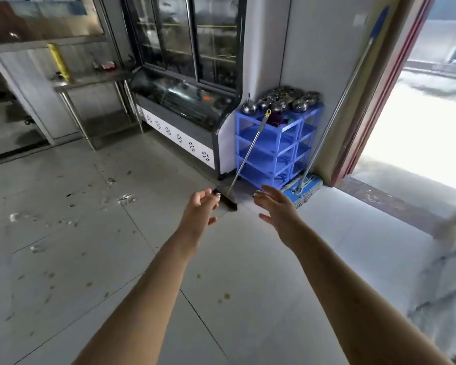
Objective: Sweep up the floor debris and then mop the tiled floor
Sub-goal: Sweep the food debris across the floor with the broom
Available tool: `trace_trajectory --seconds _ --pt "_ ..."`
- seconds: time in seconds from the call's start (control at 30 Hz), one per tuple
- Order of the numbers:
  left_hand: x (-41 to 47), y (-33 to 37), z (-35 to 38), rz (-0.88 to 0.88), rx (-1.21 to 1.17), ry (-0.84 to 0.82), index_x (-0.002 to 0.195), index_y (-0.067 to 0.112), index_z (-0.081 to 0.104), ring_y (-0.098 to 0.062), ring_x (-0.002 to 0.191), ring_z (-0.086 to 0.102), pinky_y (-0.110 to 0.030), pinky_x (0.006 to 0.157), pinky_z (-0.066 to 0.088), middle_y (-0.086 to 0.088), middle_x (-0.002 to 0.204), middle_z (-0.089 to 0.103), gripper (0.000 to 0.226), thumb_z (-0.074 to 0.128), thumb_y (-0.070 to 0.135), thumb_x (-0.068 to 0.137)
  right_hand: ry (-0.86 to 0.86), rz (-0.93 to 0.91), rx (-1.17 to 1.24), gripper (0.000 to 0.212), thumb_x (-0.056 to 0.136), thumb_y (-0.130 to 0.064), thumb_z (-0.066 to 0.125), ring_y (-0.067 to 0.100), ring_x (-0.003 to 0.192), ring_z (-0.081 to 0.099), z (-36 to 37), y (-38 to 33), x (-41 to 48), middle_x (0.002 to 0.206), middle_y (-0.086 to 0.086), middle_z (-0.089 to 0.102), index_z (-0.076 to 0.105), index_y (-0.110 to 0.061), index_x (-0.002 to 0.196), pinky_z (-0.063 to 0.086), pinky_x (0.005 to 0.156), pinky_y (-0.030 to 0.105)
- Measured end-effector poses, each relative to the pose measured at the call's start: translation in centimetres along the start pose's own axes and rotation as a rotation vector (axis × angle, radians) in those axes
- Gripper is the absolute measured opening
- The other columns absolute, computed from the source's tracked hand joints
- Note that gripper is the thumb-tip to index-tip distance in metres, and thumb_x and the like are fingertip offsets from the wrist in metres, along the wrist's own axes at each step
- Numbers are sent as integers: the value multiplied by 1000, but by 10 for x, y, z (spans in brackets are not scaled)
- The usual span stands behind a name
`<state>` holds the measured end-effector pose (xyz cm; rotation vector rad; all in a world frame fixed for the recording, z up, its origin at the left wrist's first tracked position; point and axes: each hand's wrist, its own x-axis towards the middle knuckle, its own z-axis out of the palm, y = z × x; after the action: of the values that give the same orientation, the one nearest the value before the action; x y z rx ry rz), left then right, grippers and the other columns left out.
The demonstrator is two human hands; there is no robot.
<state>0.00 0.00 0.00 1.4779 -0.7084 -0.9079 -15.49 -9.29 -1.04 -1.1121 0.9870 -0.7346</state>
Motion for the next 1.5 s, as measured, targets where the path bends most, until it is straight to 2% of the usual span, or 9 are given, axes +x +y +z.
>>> trace_trajectory --seconds 0.13,0.23,0.3,0.47,0.57,0.73,0.87,1.17,1.5 --pt "37 4 31 -8 17 -57 120 19 49 -9 97 57 -34 87 49 2 106 58 27 51 22 93 76 2 37 37 90 -12 60 19 105 56 -22 -5 32 109 1 61 52 -18 126 43 84 32" --pt "78 7 54 -14 15 -87 122 16 49 -9 90 56 -35 89 49 0 101 57 29 51 21 93 142 16 66 26 89 -15 62 24 109 58 -32 -12 69 105 2 63 54 -23 112 46 89 35" --pt "107 7 63 -3 21 -96 122 17 49 -10 94 55 -35 87 49 -1 106 57 29 52 21 93 158 15 78 30 89 -14 61 22 107 58 -35 -16 93 97 -5 62 54 -23 116 47 95 38" --pt "190 9 80 -7 18 -93 119 21 47 -7 90 54 -26 75 48 4 106 56 26 52 21 93 149 5 26 42 91 -9 58 20 108 57 -43 -38 165 106 -4 61 48 -15 132 44 102 42" --pt "236 8 88 -29 19 -98 119 20 49 -7 91 55 -25 74 49 4 104 57 27 53 23 92 168 -6 26 41 93 -11 56 18 108 56 -49 -53 207 119 2 59 47 -14 133 45 96 36" --pt "303 13 102 -31 -7 -125 120 20 50 -9 96 58 -26 74 48 3 106 59 29 53 23 92 182 -12 -14 45 92 -14 58 16 99 58 -56 -71 265 119 2 59 45 -13 135 45 98 41" --pt "349 18 117 -34 -21 -116 121 18 49 -11 99 57 -28 78 48 3 105 60 29 53 24 92 199 -27 -31 45 91 -17 59 16 102 56 -69 -87 313 124 8 59 46 -13 134 45 84 32" --pt "455 30 174 0 -76 -50 111 23 52 -5 93 59 -24 74 48 5 101 62 18 53 21 93 97 -38 -47 45 91 -27 58 15 108 56 -111 -119 443 121 1 59 47 -16 134 44 88 33" --pt "587 57 270 -25 -61 50 114 22 50 -9 94 59 -29 84 49 4 98 62 20 51 25 94 -22 4 -64 45 92 -22 56 18 110 56 -175 -181 598 122 5 58 45 -13 135 45 96 37"
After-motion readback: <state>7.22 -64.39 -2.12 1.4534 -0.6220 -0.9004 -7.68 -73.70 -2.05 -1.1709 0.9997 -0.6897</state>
